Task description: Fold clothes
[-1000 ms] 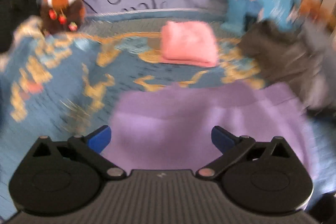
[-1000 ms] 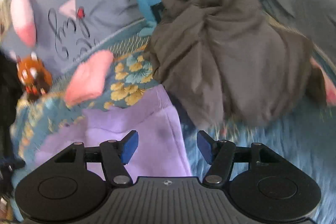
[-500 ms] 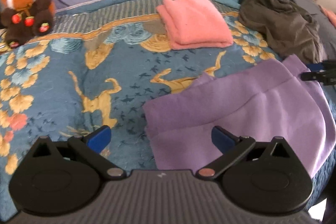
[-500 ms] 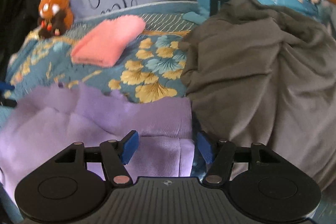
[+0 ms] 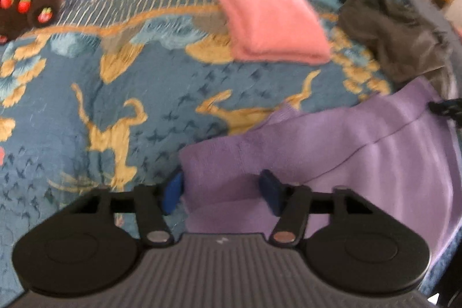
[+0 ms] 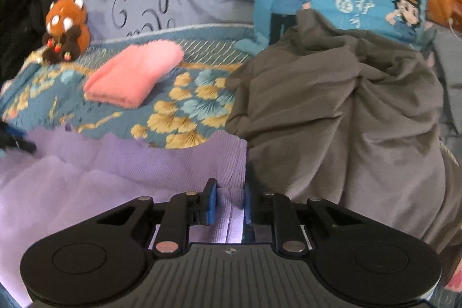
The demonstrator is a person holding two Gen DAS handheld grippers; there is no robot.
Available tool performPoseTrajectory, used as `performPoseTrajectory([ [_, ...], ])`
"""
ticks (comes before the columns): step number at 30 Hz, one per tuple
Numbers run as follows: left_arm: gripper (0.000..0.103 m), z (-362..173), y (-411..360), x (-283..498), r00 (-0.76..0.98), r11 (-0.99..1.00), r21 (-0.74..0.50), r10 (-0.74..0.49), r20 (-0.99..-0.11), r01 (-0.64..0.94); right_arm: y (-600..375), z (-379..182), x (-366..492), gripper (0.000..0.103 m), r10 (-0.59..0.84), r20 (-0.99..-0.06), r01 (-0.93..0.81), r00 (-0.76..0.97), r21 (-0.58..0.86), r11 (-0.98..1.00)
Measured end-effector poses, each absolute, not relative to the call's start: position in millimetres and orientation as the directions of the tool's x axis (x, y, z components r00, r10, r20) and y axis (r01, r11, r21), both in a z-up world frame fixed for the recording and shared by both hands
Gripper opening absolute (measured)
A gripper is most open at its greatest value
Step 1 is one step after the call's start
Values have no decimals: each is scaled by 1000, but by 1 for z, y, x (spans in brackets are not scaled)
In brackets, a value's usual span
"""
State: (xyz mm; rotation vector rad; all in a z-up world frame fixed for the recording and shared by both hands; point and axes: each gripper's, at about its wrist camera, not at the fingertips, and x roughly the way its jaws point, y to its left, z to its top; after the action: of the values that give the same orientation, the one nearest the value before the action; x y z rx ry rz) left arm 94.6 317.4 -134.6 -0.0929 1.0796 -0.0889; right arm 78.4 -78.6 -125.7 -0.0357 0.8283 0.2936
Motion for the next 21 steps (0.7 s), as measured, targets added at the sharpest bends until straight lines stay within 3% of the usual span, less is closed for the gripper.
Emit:
performPoseTrajectory([
  [4, 59, -140, 317, 92, 478, 995, -96, -84, -874, -2, -90, -141, 92, 19, 255, -778, -193, 574, 175, 966],
  [10, 57, -119, 310, 82, 514, 999, -36, -32, -857, 2, -92, -126, 84, 25, 257, -748, -159, 612, 202, 966],
  [12, 61, -100, 313, 69, 549, 996, -91, -78, -832, 4, -98, -112, 74, 27, 257, -720, -141, 645, 218, 966],
  [14, 78, -80, 315, 51, 581, 989, -149, -128, -804, 12, -105, -101, 57, 41, 269, -698, -120, 664, 256, 959],
  [16, 95, -65, 314, 27, 596, 987, -163, -138, -791, 13, -110, -102, 36, 47, 296, -699, -100, 651, 308, 946],
  [21, 95, -48, 302, -39, 582, 987, -160, -137, -802, 12, -122, -102, -18, 52, 365, -693, -47, 622, 432, 901],
])
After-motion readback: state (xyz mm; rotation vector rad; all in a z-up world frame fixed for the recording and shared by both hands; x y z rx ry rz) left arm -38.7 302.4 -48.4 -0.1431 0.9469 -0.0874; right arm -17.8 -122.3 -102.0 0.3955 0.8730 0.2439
